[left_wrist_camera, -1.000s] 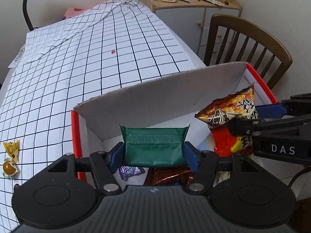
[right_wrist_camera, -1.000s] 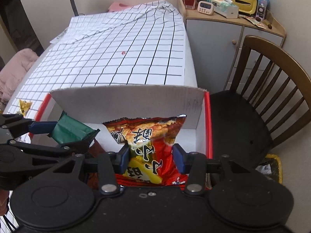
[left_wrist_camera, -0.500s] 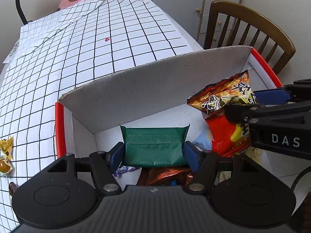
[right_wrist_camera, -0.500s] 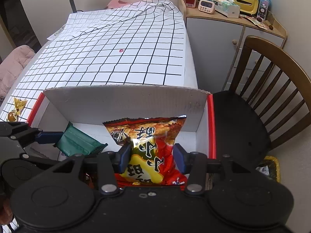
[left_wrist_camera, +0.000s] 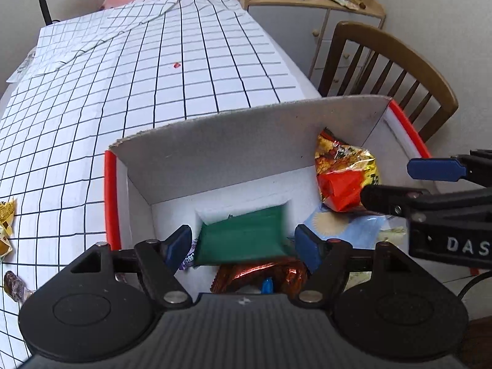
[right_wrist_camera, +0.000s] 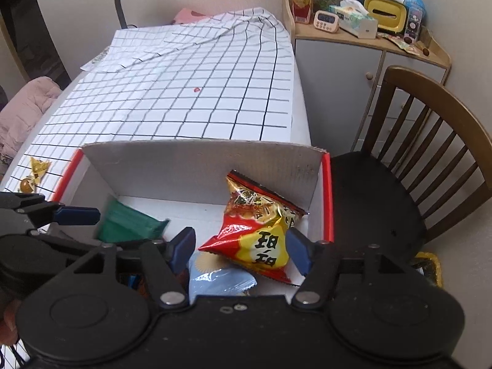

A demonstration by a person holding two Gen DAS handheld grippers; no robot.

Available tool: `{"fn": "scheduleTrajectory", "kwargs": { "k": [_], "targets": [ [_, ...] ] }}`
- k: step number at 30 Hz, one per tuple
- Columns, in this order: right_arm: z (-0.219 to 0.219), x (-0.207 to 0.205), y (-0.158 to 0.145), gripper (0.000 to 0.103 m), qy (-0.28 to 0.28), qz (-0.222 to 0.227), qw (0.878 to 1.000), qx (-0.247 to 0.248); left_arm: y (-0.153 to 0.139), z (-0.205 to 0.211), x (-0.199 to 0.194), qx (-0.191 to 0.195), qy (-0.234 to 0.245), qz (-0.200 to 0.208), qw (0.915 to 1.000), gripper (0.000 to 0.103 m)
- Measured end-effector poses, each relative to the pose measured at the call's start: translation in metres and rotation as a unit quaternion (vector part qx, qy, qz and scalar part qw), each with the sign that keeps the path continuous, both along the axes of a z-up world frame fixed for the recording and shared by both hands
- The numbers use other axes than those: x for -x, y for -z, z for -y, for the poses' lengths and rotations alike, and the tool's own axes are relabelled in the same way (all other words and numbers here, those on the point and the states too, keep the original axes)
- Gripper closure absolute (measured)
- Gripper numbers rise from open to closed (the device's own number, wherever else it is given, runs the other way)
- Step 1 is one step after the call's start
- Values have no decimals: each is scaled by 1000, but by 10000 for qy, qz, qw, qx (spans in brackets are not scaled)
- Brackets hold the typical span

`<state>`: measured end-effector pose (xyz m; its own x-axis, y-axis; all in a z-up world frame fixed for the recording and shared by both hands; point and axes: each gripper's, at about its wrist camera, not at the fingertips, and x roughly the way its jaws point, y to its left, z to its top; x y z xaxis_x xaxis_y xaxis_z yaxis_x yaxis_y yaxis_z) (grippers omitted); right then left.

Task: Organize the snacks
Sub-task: 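Withdraw both tools from the box toward the remaining small snacks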

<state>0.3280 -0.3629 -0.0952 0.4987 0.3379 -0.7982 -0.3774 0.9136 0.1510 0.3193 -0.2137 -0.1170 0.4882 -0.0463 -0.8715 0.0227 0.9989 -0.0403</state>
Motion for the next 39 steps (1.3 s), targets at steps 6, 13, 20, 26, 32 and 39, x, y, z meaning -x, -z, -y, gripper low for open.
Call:
{"fn": "scheduleTrajectory", "kwargs": {
  "k": [6, 13, 20, 26, 32, 39],
  "targets": [
    [8, 19, -17, 28, -66, 139, 9997, -198, -15, -6, 13, 104, -18, 170, 9998, 30],
    [6, 48, -40, 20, -231, 399, 9983, -356, -36, -18, 37, 215, -8, 440, 9988, 29],
    [-7, 76, -63, 19, -430, 649, 9955, -534, -60, -32, 67, 290, 10, 711, 9970, 29],
    [-25, 99, -79, 7, -482, 862, 9924, -729, -78, -57, 94, 398, -48, 979, 9944, 22],
    [-56, 120, -89, 4, -706, 1035, 9883, -875, -87, -94, 119, 465, -184, 1164, 9919, 20],
    [-105, 140, -92, 1, -875, 1107, 9849, -1004, -91, -155, 144, 676, -400, 1308, 9883, 5]
  ]
}}
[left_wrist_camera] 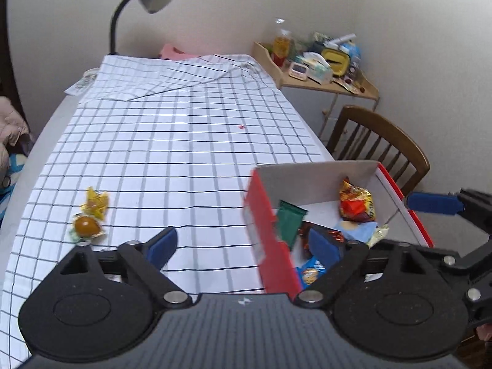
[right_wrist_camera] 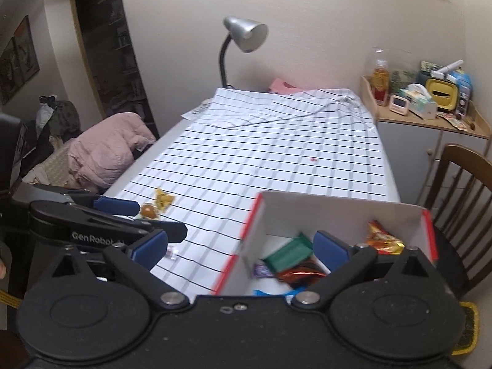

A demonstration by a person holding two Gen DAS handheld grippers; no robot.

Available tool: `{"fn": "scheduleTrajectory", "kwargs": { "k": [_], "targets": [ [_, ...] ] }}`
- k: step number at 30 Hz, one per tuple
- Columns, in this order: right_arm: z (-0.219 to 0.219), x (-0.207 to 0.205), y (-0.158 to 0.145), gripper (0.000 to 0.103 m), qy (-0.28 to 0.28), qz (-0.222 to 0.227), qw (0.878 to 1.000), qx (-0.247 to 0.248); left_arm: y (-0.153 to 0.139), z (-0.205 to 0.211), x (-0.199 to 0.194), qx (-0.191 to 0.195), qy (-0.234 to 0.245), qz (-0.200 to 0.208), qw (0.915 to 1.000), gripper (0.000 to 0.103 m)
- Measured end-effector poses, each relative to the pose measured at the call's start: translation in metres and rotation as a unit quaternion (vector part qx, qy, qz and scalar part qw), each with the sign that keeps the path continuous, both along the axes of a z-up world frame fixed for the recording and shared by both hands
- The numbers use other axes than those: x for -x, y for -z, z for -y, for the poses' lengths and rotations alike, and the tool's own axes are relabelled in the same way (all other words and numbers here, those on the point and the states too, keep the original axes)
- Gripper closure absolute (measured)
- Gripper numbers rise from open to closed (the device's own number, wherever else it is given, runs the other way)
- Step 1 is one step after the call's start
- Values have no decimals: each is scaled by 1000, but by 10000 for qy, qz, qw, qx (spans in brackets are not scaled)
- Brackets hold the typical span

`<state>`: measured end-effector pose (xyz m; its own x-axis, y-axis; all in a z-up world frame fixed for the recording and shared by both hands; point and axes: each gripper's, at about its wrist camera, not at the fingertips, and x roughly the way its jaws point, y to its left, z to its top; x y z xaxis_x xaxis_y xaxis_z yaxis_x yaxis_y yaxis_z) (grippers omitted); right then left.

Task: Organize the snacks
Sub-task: 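Withdraw both tools from the box toward the remaining small snacks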

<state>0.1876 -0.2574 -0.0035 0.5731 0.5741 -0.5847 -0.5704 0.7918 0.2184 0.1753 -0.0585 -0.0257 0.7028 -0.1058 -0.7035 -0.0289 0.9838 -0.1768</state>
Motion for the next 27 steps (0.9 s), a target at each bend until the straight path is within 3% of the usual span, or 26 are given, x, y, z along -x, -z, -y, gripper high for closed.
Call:
{"fn": "scheduleTrajectory", "kwargs": {
  "k": [13, 27],
  "targets": [
    [-108, 12, 28, 0, -101, -133, 9999, 23, 22, -133, 7, -34, -714, -137, 9973, 4],
    [-194, -3, 96, 7, -509, -198, 9950, 835, 86, -195, -20, -272, -847, -554, 9945, 4]
  ]
}}
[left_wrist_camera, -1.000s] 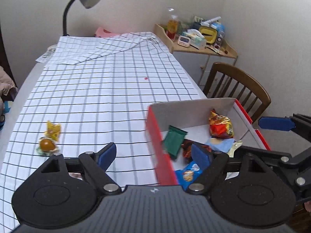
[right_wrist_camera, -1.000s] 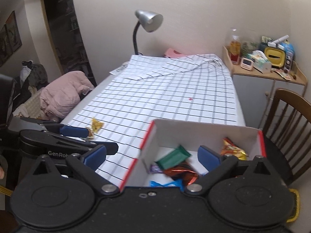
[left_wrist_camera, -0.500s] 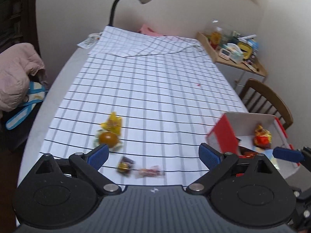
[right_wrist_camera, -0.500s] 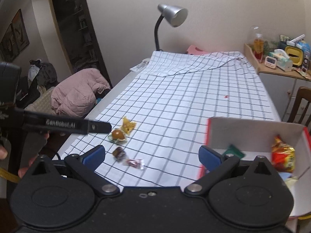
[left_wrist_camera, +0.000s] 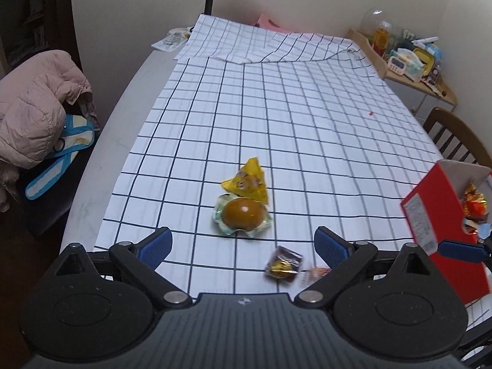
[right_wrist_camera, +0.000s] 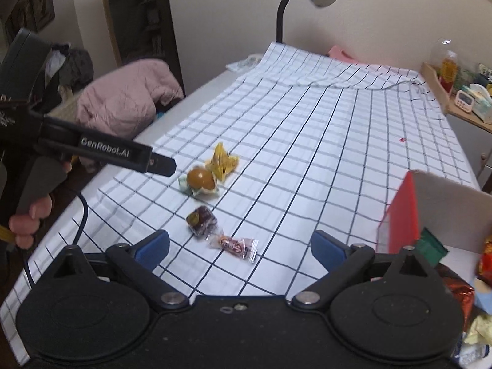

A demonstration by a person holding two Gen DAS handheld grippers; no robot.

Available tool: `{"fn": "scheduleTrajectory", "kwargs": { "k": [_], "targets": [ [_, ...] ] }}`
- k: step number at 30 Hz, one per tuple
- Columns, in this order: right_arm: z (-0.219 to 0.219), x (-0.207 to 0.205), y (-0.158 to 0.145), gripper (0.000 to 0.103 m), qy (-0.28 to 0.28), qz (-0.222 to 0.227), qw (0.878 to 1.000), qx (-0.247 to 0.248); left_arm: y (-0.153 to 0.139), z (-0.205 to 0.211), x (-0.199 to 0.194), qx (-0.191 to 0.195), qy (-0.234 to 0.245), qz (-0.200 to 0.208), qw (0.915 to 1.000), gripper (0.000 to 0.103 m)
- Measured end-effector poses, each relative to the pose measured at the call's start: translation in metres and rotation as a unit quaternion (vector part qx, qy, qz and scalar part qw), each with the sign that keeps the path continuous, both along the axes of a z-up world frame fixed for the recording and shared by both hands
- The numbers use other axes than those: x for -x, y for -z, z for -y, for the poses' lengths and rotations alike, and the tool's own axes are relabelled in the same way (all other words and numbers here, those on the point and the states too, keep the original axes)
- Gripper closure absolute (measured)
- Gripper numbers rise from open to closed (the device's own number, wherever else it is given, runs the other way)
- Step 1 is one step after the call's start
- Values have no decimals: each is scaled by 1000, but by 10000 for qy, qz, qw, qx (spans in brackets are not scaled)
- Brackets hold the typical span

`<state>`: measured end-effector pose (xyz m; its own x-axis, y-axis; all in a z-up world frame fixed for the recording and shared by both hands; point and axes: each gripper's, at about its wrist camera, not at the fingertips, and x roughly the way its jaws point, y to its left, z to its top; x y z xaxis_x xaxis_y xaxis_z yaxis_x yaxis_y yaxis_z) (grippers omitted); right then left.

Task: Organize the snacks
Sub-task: 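Withdraw both tools from the box toward the remaining small snacks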

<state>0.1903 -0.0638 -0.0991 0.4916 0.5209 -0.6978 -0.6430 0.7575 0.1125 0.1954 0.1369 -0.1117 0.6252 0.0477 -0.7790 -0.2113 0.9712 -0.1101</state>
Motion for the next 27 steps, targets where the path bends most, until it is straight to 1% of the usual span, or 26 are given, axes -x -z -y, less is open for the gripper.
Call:
{"fn": "scheduleTrajectory", "kwargs": {
  "k": [4, 5, 6, 9, 11, 15, 17, 19, 22, 23, 25, 27],
  "targets": [
    [-14, -12, 21, 14, -78, -134, 9996, 255, 16, -5, -13, -78, -5, -102, 9999, 4],
    [-17, -14, 25, 14, -103, -160, 9993, 309, 20, -5, -16, -97, 5, -124, 9999, 4],
    [-21, -17, 30, 14, -136, -170, 9991, 369, 23, -6, -20, -109, 8, -149, 9998, 4],
    [-29, -22, 41, 18, -283, -91, 9981, 548, 34, -8, -30, -99, 13, -223, 9997, 4],
    [-36, -26, 48, 25, -412, -80, 9969, 665, 40, -8, -37, -114, 26, -255, 9996, 4],
    [-47, -32, 59, 32, -770, -29, 9933, 859, 51, -8, -50, -118, 54, -337, 9993, 4],
    [-53, -34, 63, 39, -939, 0, 9910, 950, 56, -9, -56, -81, 74, -394, 9992, 4],
    [-58, -36, 66, 43, -1074, 65, 9889, 1026, 61, -10, -61, -32, 84, -449, 9990, 5],
    [-62, -40, 67, 46, -1208, 90, 9873, 1026, 64, -10, -68, 12, 105, -465, 9989, 5],
    [-63, -41, 68, 48, -1240, 75, 9869, 1034, 65, -10, -70, 6, 127, -464, 9988, 5],
    [-63, -42, 71, 52, -1334, 56, 9856, 1039, 68, -10, -74, 24, 139, -501, 9986, 10],
    [-63, -41, 71, 54, -1394, 57, 9849, 1022, 71, -11, -78, 79, 138, -570, 9982, 17]
  ]
}}
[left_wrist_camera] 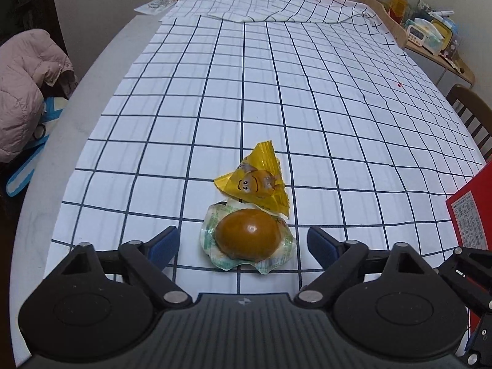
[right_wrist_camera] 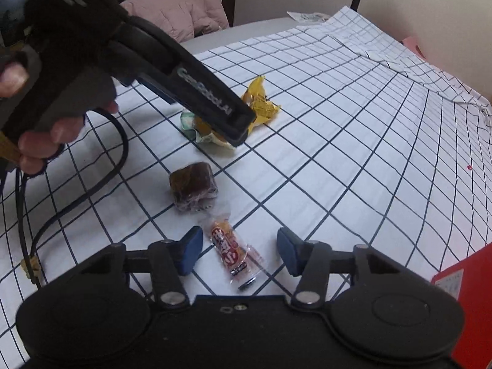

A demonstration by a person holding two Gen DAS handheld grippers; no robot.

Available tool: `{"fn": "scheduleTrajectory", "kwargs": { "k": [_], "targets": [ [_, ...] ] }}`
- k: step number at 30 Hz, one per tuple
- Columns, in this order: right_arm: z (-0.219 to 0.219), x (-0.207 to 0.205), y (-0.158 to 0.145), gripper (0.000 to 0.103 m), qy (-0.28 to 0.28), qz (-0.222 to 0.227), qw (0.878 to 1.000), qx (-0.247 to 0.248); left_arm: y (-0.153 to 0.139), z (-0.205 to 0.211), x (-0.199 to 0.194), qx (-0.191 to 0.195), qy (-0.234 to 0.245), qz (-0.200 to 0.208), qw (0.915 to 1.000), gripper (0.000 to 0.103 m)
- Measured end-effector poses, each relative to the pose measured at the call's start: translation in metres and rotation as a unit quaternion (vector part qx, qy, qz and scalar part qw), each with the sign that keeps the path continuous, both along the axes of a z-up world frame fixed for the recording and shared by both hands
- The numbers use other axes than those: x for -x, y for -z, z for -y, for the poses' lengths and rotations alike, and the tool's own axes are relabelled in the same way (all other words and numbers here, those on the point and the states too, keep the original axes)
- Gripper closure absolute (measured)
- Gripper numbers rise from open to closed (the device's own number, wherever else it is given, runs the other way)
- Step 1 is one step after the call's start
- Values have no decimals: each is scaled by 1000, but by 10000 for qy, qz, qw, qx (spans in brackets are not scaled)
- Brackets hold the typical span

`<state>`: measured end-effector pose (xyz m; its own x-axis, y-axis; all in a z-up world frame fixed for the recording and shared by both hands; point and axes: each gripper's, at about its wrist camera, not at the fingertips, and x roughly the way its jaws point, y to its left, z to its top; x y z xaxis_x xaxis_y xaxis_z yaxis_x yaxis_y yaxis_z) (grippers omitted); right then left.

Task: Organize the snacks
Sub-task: 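Withdraw both tools from the box toward the remaining small snacks, then grasp the yellow-wrapped cake with the left tool while the right tool grasps the small wrapped candy, then carry both snacks into the red box and open both tools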

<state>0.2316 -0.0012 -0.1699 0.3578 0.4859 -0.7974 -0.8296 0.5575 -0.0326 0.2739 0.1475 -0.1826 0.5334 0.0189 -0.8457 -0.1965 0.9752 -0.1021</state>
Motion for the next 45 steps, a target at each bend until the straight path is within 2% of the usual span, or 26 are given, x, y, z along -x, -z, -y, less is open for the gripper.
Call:
{"fn": "scheduleTrajectory", "kwargs": {
  "k": [3, 8, 12, 16, 19, 20, 21, 34, 38, 45],
  "targets": [
    [1, 3, -1, 67, -63, -48, 10000, -4, 3, 1, -1, -23, 11, -52, 10000, 28],
    [-1, 10, -2, 83, -111, -8, 9999, 23, 3, 1, 0, 22, 35, -19, 10000, 34],
    [2, 11, -4, 85, 158, -90, 9998, -19, 1, -1, 0, 68, 29, 31, 10000, 38],
    [11, 11, -6, 86, 651, -348, 9970, -236, -1, -4, 5, 45, -1, 101, 9999, 41],
    [19, 13, -11, 86, 1004, -546, 9925, -442, -4, -6, 11, 83, -46, 178, 9998, 49],
    [21, 15, -13, 86, 1092, -585, 9910, -506, -6, -5, 14, 56, -47, 204, 9998, 57],
    [23, 17, -15, 86, 1169, -618, 9897, -555, -7, -4, 16, 46, -25, 211, 9998, 59],
    [56, 52, -54, 86, 1861, -753, 9753, -924, -22, -6, 59, 156, -277, 55, 9995, 60],
    [68, 64, -70, 86, 1950, -730, 9725, -1046, -40, 2, 77, 197, -341, 102, 9992, 60],
    [99, 82, -96, 86, 2156, -649, 9649, -1349, -88, 34, 109, 309, -129, 515, 9981, 60]
  ]
}}
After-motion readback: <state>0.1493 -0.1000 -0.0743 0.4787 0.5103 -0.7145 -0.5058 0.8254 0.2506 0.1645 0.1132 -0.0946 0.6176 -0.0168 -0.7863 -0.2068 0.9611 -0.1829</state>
